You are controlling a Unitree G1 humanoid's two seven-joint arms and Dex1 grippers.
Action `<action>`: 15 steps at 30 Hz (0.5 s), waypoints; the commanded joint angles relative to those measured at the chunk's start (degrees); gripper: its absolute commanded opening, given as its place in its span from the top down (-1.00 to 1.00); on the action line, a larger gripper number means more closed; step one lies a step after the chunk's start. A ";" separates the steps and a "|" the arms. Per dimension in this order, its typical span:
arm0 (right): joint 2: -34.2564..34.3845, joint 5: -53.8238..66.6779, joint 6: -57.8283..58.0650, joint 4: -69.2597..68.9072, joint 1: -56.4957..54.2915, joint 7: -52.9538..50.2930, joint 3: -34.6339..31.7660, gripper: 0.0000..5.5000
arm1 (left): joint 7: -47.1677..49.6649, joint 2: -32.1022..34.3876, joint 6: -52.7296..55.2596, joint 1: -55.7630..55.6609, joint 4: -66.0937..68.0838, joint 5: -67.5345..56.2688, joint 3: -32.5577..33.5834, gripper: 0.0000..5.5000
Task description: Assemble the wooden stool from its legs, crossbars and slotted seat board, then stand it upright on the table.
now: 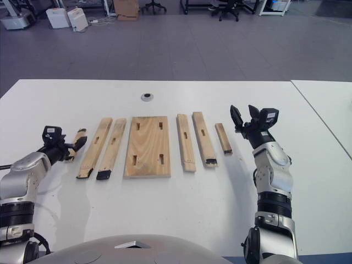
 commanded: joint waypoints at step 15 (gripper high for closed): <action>-0.33 -2.84 2.83 0.68 -1.99 -0.71 2.32 -0.33 | -0.70 2.73 -3.61 4.91 7.65 2.86 -1.63 0.52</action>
